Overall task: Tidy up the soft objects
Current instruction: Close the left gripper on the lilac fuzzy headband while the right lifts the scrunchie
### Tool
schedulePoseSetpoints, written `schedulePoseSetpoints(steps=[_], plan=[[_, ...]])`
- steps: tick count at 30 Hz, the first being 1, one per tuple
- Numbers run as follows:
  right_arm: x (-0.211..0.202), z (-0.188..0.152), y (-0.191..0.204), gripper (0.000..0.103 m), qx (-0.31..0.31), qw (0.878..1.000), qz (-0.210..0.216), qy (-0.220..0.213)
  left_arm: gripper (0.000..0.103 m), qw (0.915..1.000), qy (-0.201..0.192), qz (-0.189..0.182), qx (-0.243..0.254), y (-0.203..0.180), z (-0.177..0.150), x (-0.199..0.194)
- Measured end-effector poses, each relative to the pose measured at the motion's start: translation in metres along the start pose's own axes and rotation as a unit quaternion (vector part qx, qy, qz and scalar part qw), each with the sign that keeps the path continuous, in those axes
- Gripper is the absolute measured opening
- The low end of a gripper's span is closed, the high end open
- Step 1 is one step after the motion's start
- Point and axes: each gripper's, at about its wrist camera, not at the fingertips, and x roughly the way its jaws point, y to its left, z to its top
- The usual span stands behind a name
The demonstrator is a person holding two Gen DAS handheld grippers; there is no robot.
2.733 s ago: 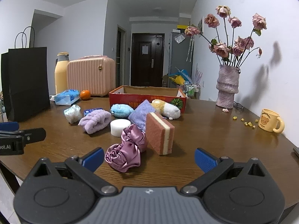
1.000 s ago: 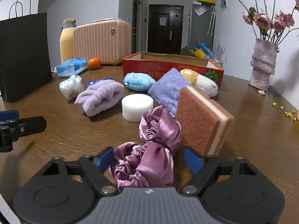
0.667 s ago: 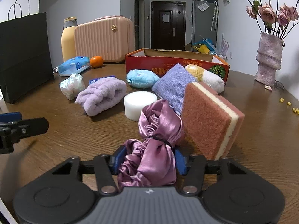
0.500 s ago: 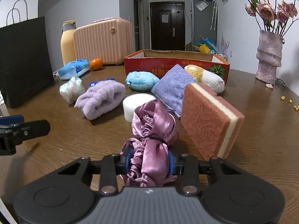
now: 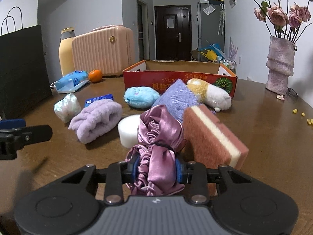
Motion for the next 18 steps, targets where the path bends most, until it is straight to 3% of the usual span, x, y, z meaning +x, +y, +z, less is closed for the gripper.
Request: schedulePoseSetpoints(steps=[18], plan=[[0.038, 0.037, -0.024, 0.034, -0.015, 1.0, -0.013, -0.003, 0.103, 0.9982, 0.042, 0.011, 0.041, -0.008, 0.041, 0.068]])
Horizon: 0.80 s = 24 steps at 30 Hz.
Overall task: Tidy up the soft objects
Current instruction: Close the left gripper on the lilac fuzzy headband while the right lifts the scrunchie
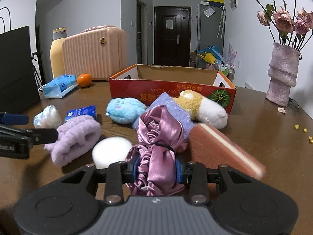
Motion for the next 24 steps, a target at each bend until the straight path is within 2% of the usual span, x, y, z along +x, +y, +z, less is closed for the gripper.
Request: schedulePoseSetpoints(steps=[9, 11, 14, 16, 19, 24], plan=[[0.01, -0.002, -0.017, 0.034, 0.028, 0.999, 0.023, 0.003, 0.102, 0.9995, 0.028, 0.005, 0.013, -0.012, 0.006, 0.043], [0.009, -0.003, -0.017, 0.034, 0.029, 0.999, 0.025, -0.001, 0.096, 0.9992, 0.039, 0.002, 0.01, -0.011, 0.006, 0.055], [0.008, -0.003, -0.018, 0.034, 0.032, 0.999, 0.028, -0.006, 0.079, 0.9985, 0.054, -0.001, 0.007, -0.009, 0.006, 0.065], [0.008, -0.003, -0.019, 0.034, 0.036, 0.999, 0.027, -0.007, 0.059, 0.998, 0.062, -0.001, 0.006, -0.008, 0.004, 0.07], [0.007, -0.003, -0.021, 0.034, 0.041, 0.999, 0.026, -0.01, 0.052, 0.9973, 0.07, -0.021, 0.005, -0.007, 0.002, 0.073], [0.007, -0.003, -0.02, 0.034, 0.039, 0.999, 0.023, -0.014, 0.046, 0.9971, 0.068, -0.033, 0.007, -0.009, 0.001, 0.072]])
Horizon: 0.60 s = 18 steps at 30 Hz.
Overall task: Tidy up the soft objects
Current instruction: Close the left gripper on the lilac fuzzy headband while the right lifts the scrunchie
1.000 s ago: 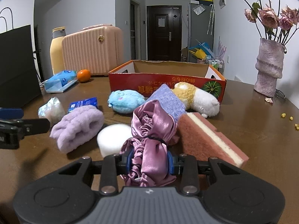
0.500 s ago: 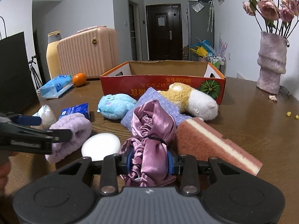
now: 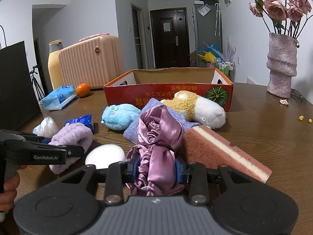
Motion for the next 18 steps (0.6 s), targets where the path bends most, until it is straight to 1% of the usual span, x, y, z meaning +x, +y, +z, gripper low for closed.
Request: schedulePoseSetpoints(steps=[4, 10, 18], plan=[[-0.003, -0.001, 0.001, 0.034, -0.003, 1.0, -0.001, -0.006, 0.043, 1.0, -0.009, -0.001, -0.003, 0.001, 0.0, -0.004], [-0.008, -0.001, 0.001, 0.034, -0.004, 1.0, -0.003, -0.017, 0.042, 0.9997, -0.019, 0.008, -0.008, 0.002, 0.001, -0.008], [-0.014, 0.004, -0.001, 0.034, 0.0, 0.999, -0.004, -0.034, 0.041, 0.9984, -0.05, 0.018, -0.021, 0.005, 0.003, -0.026]])
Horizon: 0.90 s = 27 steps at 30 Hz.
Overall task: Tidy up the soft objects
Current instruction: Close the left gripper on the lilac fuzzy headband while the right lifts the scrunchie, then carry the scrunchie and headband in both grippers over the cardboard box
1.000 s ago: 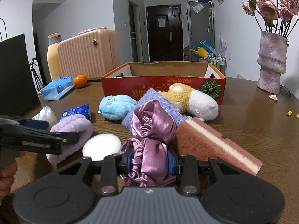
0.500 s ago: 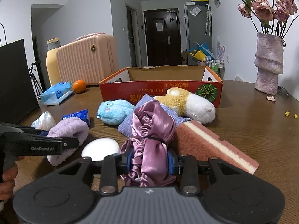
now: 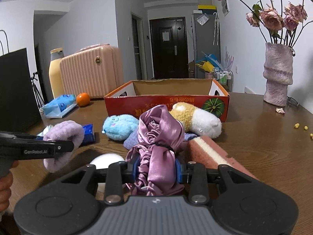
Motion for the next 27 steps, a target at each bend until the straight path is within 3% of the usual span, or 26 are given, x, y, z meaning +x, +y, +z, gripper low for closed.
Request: schedulePoseSetpoints(steps=[15, 27], plan=[[-0.019, 0.021, -0.001, 0.034, -0.019, 0.999, -0.004, -0.042, 0.041, 0.9989, -0.046, -0.009, -0.007, -0.016, 0.013, -0.029], [-0.015, 0.054, -0.016, 0.034, -0.035, 0.996, -0.021, -0.077, 0.041, 0.9966, -0.081, -0.011, -0.011, -0.034, 0.042, -0.035]])
